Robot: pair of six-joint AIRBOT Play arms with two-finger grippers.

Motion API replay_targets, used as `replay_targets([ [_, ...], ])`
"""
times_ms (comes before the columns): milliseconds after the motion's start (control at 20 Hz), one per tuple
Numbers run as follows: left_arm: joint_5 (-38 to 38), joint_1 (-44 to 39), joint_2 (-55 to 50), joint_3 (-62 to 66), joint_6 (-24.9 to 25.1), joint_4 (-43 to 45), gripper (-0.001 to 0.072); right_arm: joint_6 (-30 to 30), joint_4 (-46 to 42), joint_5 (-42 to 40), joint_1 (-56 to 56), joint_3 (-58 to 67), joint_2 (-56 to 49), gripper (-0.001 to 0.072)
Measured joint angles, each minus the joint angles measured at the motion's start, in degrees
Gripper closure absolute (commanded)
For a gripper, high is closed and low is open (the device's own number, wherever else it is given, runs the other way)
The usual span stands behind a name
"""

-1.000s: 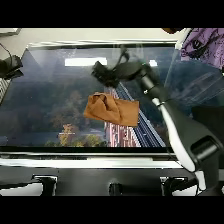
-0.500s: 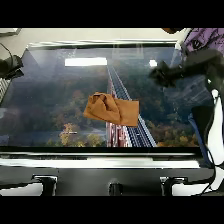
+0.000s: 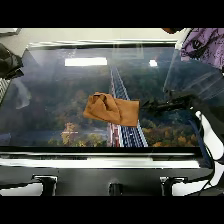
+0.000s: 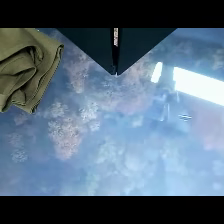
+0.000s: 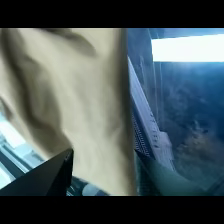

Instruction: Fold the clothes and pants, and hang the long-sleeved shirts on hangers.

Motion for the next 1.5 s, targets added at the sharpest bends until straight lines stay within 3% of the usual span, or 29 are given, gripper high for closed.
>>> replay_targets([
  [150, 0.02, 0.0, -0.02, 0.0, 0.0, 0.0, 0.0689, -1.55, 1.75, 2.29, 3.06, -1.73, -2.38, 0.0279],
  [200, 0.0, 0.0, -0.02, 0.0, 0.0, 0.0, 0.0689, -1.84, 2.16, 3.08, 3.96, -1.99, -2.95, 0.0337],
  [250, 0.0, 0.0, -0.02, 0.0, 0.0, 0.02, 0.0689, -1.95, 2.6, 3.8, 4.81, -2.19, -3.41, 0.0422],
  [350, 0.0, 0.0, -0.02, 0.0, 0.0, 0.0, 0.0689, -1.95, 2.93, 5.46, 6.01, -2.4, -4.0, 0.0687],
  [550, 0.0, 0.0, -0.02, 0.0, 0.0, 0.0, 0.0689, -1.84, 3.85, 6.56, 6.91, 0.44, -3.19, 0.0685],
  [650, 0.0, 0.0, -0.02, 0.0, 0.0, 0.02, 0.0689, 1.11, 2.27, 6.82, 7.04, 4.98, -2.05, 0.0685],
  [1050, 0.0, -0.02, -0.02, 0.0, 0.0, 0.0, 0.0689, 22.8, -12.41, 2.67, -0.72, 32.87, -0.46, 0.0685],
  [1300, 0.0, -0.02, -0.02, 0.0, 0.0, 0.0, 0.0689, 32.28, -19.45, -2.1, -10.01, 46.27, 0.24, 0.0685],
  [1500, 0.0, 0.0, -0.02, 0.0, -0.02, 0.0, 0.0689, 38.75, -25.55, -3.52, -17.16, 49.81, 2.78, 0.0685],
])
